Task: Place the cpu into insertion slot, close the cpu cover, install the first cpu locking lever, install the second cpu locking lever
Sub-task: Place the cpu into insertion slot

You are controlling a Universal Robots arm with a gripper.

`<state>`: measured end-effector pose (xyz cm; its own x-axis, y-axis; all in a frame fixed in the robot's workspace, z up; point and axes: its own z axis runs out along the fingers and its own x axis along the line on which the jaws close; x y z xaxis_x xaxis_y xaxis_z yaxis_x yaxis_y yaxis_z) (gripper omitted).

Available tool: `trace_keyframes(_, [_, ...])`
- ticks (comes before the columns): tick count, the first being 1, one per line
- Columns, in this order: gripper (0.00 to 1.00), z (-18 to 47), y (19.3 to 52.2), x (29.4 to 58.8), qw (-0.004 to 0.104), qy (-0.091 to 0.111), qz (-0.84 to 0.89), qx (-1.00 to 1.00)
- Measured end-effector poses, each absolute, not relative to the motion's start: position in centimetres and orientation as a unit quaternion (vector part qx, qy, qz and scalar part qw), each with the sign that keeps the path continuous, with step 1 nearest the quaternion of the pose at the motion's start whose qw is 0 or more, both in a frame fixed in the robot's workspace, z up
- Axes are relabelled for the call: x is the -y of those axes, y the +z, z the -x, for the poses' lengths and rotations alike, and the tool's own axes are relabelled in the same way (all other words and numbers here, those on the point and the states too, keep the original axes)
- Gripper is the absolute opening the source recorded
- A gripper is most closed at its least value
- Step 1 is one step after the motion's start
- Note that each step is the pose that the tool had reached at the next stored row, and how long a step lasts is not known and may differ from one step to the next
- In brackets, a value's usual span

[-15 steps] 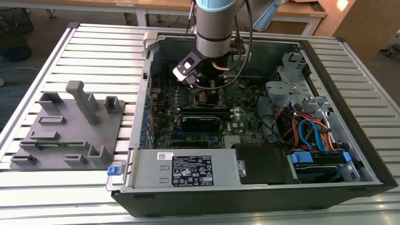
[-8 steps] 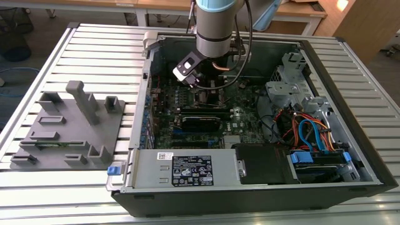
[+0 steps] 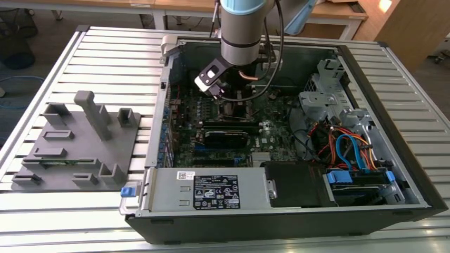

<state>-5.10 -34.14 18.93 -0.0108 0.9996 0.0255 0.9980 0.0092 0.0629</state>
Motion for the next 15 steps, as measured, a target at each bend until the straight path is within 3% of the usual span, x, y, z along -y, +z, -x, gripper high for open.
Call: trace_keyframes(15, [0.61, 5.1, 19.27, 34.03, 0.011, 0.033, -0.703, -0.71])
